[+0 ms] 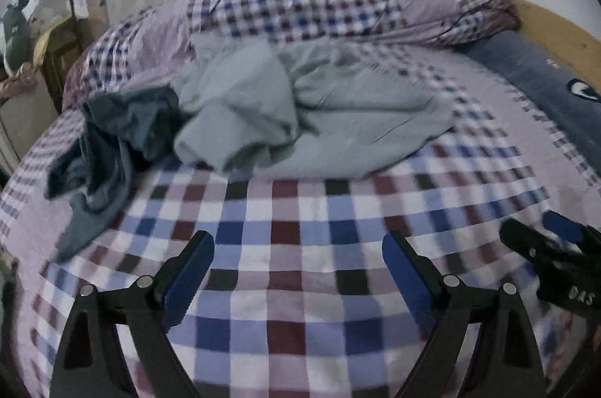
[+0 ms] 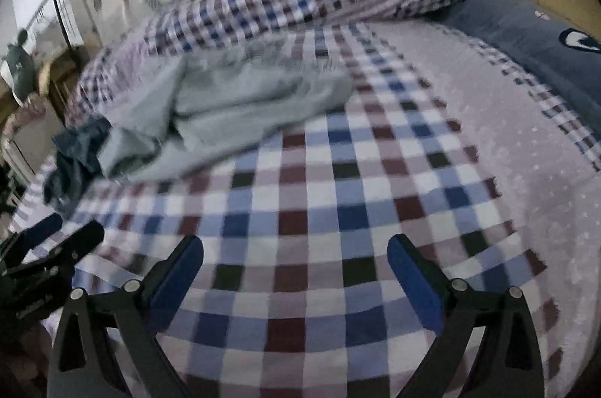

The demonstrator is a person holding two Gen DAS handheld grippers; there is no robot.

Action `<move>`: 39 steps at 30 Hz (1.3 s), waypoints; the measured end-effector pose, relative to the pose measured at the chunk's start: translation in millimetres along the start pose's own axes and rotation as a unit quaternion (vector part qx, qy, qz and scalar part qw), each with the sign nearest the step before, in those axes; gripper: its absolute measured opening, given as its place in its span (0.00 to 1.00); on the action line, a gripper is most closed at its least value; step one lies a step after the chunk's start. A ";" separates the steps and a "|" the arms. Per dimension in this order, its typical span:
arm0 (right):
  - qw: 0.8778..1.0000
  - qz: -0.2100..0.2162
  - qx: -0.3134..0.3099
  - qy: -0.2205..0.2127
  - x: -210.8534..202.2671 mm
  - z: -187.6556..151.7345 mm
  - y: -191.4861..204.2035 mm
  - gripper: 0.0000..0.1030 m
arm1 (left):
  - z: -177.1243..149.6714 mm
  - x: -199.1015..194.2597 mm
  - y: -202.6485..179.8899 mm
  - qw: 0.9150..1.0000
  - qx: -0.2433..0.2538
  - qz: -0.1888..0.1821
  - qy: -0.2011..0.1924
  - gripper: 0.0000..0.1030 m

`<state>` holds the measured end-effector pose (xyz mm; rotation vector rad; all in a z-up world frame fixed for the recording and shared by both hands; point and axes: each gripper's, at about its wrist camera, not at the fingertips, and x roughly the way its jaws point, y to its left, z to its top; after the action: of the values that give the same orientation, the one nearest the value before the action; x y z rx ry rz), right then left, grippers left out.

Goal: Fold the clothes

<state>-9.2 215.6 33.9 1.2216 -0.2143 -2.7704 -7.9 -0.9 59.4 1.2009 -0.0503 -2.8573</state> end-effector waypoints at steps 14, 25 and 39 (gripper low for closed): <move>0.996 -0.049 -0.054 0.058 48.2 -16.6 15.6 0.99 | -23.4 40.9 0.5 0.998 -0.034 0.012 0.058 0.91; 0.995 -0.046 -0.051 0.065 50.6 -14.5 12.8 1.00 | -23.3 48.8 2.6 0.996 -0.038 0.032 0.073 1.00; 0.996 -0.039 -0.040 0.067 51.9 -14.2 10.5 1.00 | -24.3 49.5 6.2 0.996 -0.049 0.020 0.070 1.00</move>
<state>-33.1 196.1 -11.4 1.4174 -0.0440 -2.7165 -25.0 -10.0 7.4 1.3583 0.0670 -2.6993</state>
